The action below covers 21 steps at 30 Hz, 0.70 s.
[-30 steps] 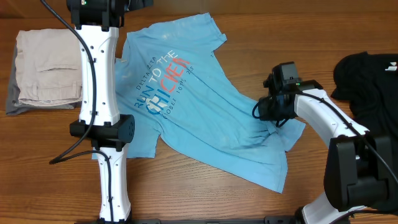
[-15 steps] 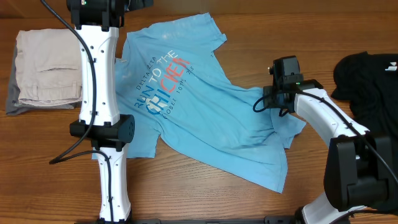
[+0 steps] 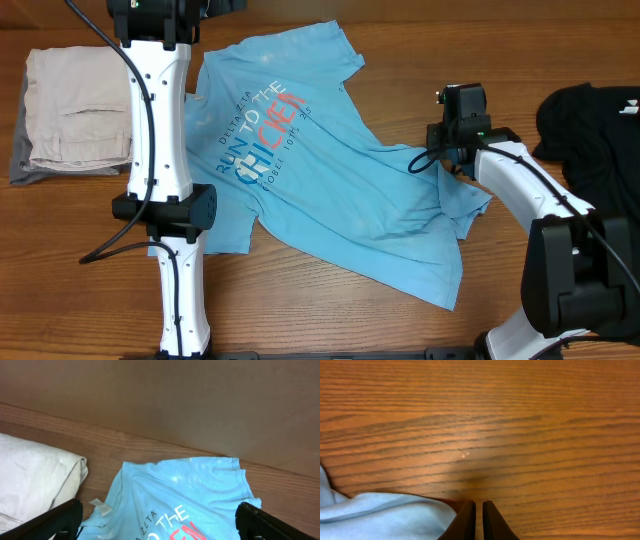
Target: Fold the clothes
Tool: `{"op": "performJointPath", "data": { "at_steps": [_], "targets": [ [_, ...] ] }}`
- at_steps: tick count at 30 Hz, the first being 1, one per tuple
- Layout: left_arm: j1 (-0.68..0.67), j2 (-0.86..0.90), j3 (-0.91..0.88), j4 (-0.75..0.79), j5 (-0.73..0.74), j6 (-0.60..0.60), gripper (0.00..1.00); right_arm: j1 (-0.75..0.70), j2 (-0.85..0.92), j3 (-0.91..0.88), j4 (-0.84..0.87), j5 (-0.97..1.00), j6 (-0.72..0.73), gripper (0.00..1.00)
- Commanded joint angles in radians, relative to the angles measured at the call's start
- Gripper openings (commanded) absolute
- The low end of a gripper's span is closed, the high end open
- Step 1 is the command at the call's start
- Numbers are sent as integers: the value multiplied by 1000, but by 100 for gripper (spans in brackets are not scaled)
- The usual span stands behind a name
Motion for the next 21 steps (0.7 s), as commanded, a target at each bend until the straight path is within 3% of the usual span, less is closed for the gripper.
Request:
{"op": "performJointPath", "data": {
  "at_steps": [1, 5, 13, 17, 21],
  "targets": [
    [-2, 8, -3, 0, -6, -10, 100, -8, 5, 38, -52, -38, -18, 10],
    [-2, 8, -3, 0, -6, -10, 100, -9, 5, 148, -250, -132, -24, 13],
    [-2, 8, -3, 0, -6, -10, 100, -11, 6, 286, -620, -228, 170, 20],
    [-2, 8, -3, 0, -6, -10, 100, -9, 8, 248, -690, -252, 197, 27],
    [-2, 8, -3, 0, -6, -10, 100, -9, 8, 174, -655, -200, 224, 29]
  ]
}}
